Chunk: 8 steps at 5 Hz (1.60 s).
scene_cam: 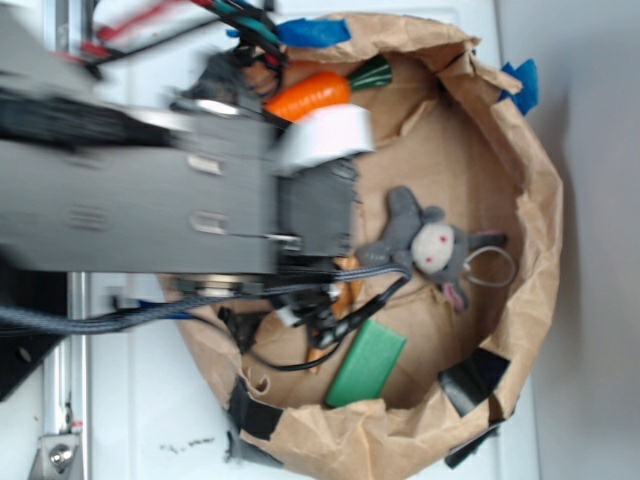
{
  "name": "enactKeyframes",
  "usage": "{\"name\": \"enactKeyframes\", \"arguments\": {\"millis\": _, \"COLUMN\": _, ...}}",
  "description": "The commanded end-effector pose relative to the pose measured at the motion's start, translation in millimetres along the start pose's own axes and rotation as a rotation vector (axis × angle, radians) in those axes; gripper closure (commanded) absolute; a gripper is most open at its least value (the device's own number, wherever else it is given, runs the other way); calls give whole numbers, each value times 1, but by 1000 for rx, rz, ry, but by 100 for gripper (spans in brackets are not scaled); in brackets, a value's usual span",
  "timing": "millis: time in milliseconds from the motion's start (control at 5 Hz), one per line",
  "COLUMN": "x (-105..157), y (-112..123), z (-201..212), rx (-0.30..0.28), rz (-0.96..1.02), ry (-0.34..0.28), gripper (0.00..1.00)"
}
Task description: Grab the carrot.
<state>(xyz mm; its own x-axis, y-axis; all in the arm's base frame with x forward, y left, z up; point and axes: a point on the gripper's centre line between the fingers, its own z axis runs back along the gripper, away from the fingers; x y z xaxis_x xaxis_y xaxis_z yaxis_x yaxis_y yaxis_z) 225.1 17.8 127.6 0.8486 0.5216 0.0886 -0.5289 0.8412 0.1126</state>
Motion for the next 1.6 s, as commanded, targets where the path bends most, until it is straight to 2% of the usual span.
{"name": "enactKeyframes", "arguments": {"millis": 0, "x": 40, "y": 1, "z": -3, "rx": 6, "rz": 74, "ry": -49, "gripper": 0}}
{"name": "enactKeyframes", "arguments": {"millis": 400, "x": 58, "y": 19, "z": -27, "rx": 23, "rz": 59, "ry": -95, "gripper": 0}}
{"name": "enactKeyframes", "arguments": {"millis": 600, "x": 60, "y": 33, "z": -33, "rx": 11, "rz": 16, "ry": -109, "gripper": 0}}
{"name": "enactKeyframes", "arguments": {"millis": 800, "x": 61, "y": 41, "z": -40, "rx": 32, "rz": 20, "ry": -107, "gripper": 0}}
{"name": "enactKeyframes", "arguments": {"millis": 1000, "x": 52, "y": 51, "z": -51, "rx": 64, "rz": 58, "ry": -79, "gripper": 0}}
{"name": "enactKeyframes", "arguments": {"millis": 1200, "x": 47, "y": 42, "z": -54, "rx": 61, "rz": 44, "ry": -50, "gripper": 0}}
{"name": "enactKeyframes", "arguments": {"millis": 1400, "x": 41, "y": 22, "z": -48, "rx": 26, "rz": 37, "ry": -37, "gripper": 0}}
